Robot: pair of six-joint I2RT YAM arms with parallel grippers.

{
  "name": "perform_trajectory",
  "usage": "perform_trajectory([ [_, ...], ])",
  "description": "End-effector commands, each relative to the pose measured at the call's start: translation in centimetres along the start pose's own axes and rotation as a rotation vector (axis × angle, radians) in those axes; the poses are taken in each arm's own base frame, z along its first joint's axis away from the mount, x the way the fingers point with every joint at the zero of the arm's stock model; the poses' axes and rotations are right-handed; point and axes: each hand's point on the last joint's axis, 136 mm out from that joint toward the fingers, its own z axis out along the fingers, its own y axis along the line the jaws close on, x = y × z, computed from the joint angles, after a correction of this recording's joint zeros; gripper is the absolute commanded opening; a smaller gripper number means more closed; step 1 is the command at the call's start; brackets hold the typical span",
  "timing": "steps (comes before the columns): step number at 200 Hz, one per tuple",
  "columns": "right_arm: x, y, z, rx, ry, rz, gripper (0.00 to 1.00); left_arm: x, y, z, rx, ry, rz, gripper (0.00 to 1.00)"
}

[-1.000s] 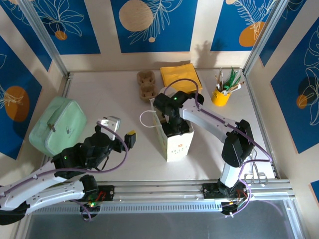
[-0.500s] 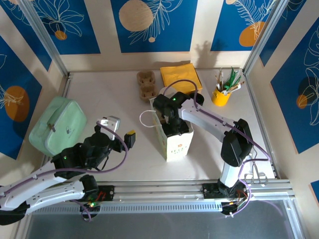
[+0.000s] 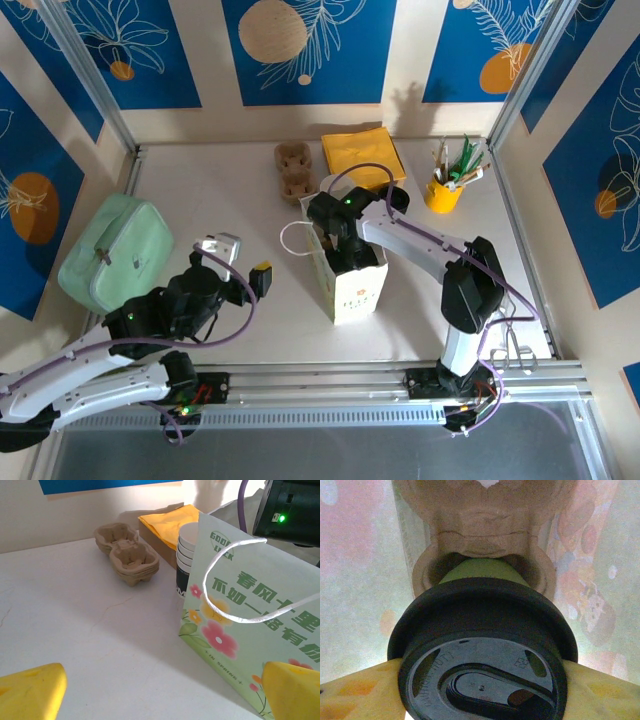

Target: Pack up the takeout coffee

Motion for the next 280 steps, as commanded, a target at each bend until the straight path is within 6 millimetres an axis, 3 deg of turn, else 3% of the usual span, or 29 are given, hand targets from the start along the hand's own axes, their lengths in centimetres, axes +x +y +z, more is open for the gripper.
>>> perform_trajectory([
  [1, 0.4, 0.3, 2.0, -0.016, 0.064, -0.001, 0.65, -0.6, 0.5, -0.2, -0.021, -0.022, -0.008, 0.99],
  [61, 0.3, 0.3, 2.7, -0.011, 0.073, 0.006, 0.66, -0.3, 0.7, -0.3, -0.025, -0.015, -0.011, 0.99],
  [280, -0.2, 0.6, 0.2, 0.006, -0.011, -0.008, 0.7, 0.1, 1.1, -0.6, -0.026, -0.02, -0.031, 0.99],
])
